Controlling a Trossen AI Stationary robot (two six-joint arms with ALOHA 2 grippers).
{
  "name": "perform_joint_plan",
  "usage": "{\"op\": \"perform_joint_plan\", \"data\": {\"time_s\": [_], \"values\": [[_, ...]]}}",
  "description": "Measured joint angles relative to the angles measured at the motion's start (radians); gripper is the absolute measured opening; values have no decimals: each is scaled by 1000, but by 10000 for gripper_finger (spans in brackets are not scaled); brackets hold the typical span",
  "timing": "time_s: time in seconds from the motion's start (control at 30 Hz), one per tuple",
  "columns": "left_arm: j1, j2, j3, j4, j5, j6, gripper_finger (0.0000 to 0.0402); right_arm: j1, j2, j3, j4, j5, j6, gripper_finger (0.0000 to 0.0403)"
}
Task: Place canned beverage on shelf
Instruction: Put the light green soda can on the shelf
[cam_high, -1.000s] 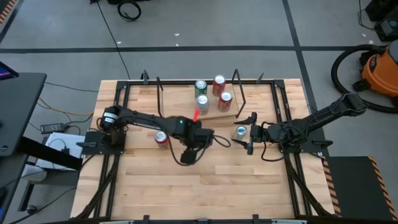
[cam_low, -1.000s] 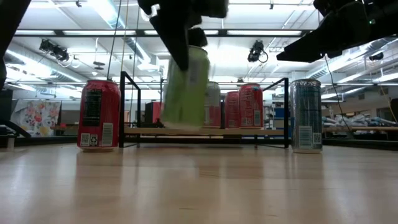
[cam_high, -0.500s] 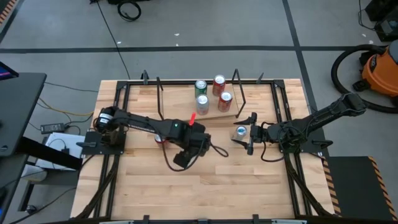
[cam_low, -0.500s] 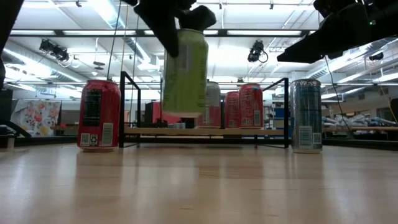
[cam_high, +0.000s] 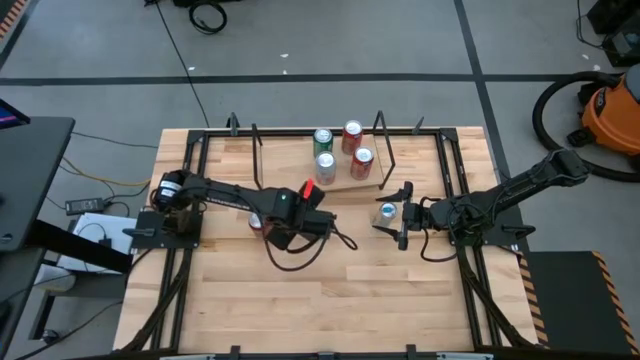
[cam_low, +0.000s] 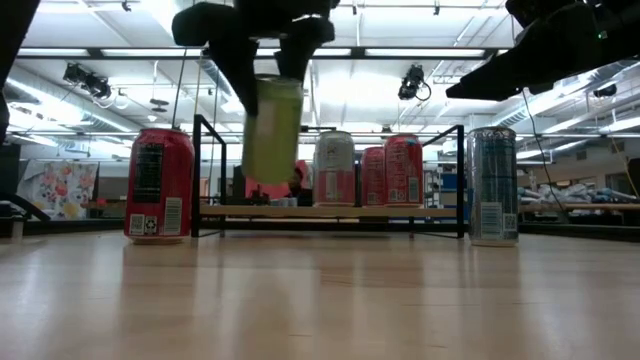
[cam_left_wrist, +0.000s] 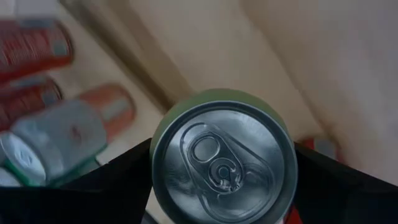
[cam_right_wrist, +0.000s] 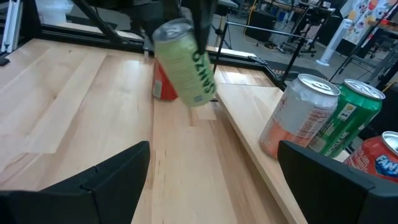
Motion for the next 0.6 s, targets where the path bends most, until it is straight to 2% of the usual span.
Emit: {"op": "perform_joint_plan", "data": {"time_s": [0.2,0.33,0.6], "values": [[13,-2,0,-7,-102,4,314,0,0,0,0,0,-1,364],[86,-23,0,-10,-95,-99,314,0,0,0,0,-3,5,364],[326,-89,0,17,111,-330,314,0,0,0,1,-11,4,364]]}}
